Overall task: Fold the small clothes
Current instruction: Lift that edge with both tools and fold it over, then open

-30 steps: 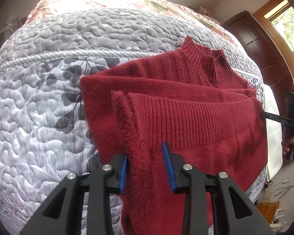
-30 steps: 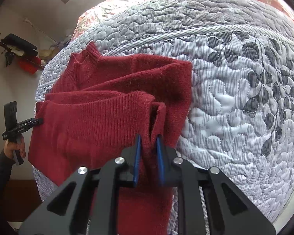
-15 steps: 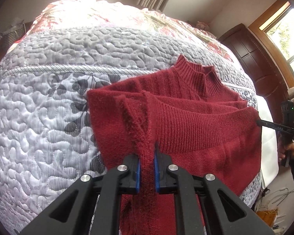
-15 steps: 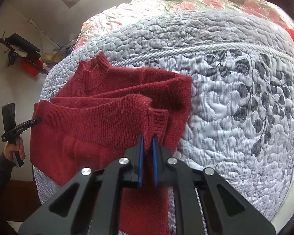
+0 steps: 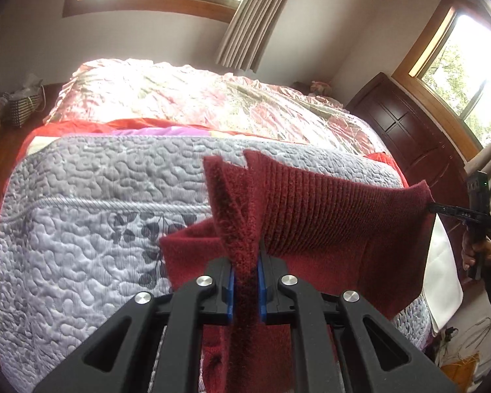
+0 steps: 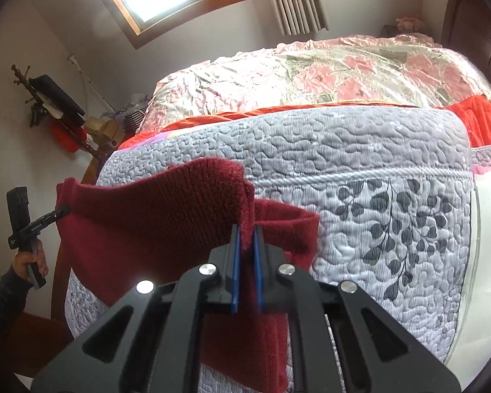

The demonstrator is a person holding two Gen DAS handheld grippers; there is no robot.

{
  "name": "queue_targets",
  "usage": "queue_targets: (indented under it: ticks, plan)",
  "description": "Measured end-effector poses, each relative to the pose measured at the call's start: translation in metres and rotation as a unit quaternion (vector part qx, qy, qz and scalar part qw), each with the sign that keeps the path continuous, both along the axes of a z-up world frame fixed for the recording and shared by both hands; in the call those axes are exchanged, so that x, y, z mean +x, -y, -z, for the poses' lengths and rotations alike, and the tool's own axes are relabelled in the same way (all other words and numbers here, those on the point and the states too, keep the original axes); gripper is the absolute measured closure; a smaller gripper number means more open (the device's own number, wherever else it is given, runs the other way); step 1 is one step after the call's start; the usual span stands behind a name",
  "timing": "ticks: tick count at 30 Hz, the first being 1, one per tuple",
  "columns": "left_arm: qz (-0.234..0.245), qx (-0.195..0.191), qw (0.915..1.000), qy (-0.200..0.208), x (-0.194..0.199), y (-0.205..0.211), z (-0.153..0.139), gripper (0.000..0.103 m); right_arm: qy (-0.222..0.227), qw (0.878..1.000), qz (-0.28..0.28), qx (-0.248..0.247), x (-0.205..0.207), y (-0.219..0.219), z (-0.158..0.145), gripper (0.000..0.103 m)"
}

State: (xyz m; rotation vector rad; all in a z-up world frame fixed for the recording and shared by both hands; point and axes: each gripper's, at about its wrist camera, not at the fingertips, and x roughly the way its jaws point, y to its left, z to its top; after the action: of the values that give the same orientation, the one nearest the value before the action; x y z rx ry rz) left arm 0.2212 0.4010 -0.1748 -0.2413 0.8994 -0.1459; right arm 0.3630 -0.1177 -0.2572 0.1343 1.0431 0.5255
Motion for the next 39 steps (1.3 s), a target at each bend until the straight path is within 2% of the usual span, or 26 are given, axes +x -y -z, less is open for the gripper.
queue_targets:
  ticks: [6, 12, 19, 26, 31, 33, 34, 35, 37, 39]
  plan:
    - [0.012, 0.014, 0.9998, 0.005, 0.035, -0.003, 0.002, 0.093, 0.001, 1.0, 0.006, -0.002, 0.032, -0.008, 0.004, 0.097]
    - [0.001, -0.005, 0.9996, -0.028, 0.076, -0.016, 0.035, 0.093, -0.023, 1.0, 0.007, -0.016, 0.067, -0.018, 0.031, 0.097]
    - [0.003, -0.011, 0.9982, -0.059, 0.11, -0.027, 0.062, 0.093, -0.043, 0.999, 0.011, -0.03, 0.094, -0.026, 0.055, 0.097]
    - [-0.004, -0.027, 0.9959, -0.087, 0.128, -0.037, 0.089, 0.093, -0.059, 0.997, 0.018, -0.04, 0.113, -0.029, 0.081, 0.097]
    - [-0.023, -0.039, 0.9907, -0.128, 0.132, -0.049, 0.126, 0.092, -0.084, 0.995, 0.033, -0.042, 0.128, -0.026, 0.113, 0.097]
    - [-0.034, -0.04, 0.9883, -0.143, 0.133, -0.053, 0.139, 0.089, -0.097, 0.994, 0.039, -0.037, 0.133, -0.024, 0.126, 0.093]
    - [-0.042, -0.039, 0.9868, -0.152, 0.134, -0.055, 0.145, 0.082, -0.104, 0.993, 0.046, -0.038, 0.134, -0.022, 0.133, 0.089]
    - [-0.053, -0.04, 0.9846, -0.162, 0.135, -0.058, 0.15, 0.08, -0.105, 0.992, 0.053, -0.04, 0.136, -0.02, 0.138, 0.082]
    - [-0.069, -0.044, 0.9829, -0.165, 0.134, -0.062, 0.15, 0.076, -0.103, 0.992, 0.064, -0.032, 0.134, -0.017, 0.139, 0.082]
    - [-0.088, -0.009, 0.9839, -0.155, 0.128, -0.06, 0.136, 0.071, -0.086, 0.993, 0.078, -0.023, 0.128, -0.012, 0.128, 0.077]
